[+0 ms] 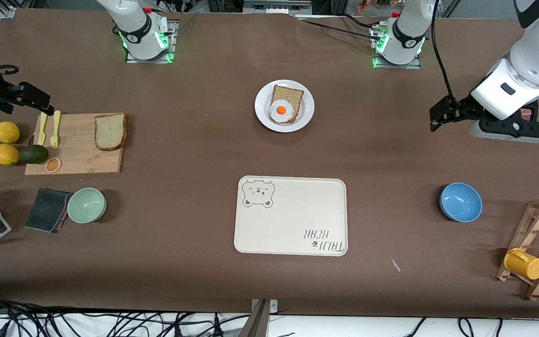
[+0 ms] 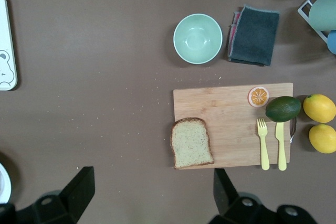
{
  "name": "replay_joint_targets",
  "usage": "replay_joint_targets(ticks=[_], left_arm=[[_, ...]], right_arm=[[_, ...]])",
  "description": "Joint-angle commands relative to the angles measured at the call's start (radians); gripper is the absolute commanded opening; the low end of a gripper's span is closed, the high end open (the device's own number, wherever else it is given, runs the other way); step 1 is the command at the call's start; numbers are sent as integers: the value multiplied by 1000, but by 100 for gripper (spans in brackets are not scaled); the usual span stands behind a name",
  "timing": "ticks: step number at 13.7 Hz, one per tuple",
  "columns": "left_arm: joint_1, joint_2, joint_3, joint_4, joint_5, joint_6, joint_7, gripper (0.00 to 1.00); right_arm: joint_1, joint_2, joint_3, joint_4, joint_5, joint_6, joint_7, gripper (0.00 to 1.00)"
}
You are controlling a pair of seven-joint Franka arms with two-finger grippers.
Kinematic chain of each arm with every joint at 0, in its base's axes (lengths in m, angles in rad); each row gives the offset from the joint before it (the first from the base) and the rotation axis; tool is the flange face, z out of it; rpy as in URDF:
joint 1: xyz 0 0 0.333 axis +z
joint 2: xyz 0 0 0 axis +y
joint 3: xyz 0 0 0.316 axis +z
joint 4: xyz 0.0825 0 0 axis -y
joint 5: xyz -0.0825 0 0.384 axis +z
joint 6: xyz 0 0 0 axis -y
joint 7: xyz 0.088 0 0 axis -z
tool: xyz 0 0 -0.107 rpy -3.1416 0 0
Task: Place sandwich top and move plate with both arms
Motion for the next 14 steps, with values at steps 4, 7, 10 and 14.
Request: replay_joint_targets(ticks=[4, 7, 10, 14], left_arm=[[8, 0, -29, -24, -13, -11, 7, 100], [14, 1, -28, -27, -16, -11, 7, 100], [20, 1, -26, -27, -16, -17, 10, 100], [20, 1, -26, -27, -22, -28, 7, 100]], right_arm=[[-1, 23, 14, 56, -3, -9, 34, 100], [0, 20, 15, 56, -3, -12, 31, 100], [14, 17, 49, 65, -13, -12, 31, 100], [14, 25, 48, 64, -35, -12, 22, 100]])
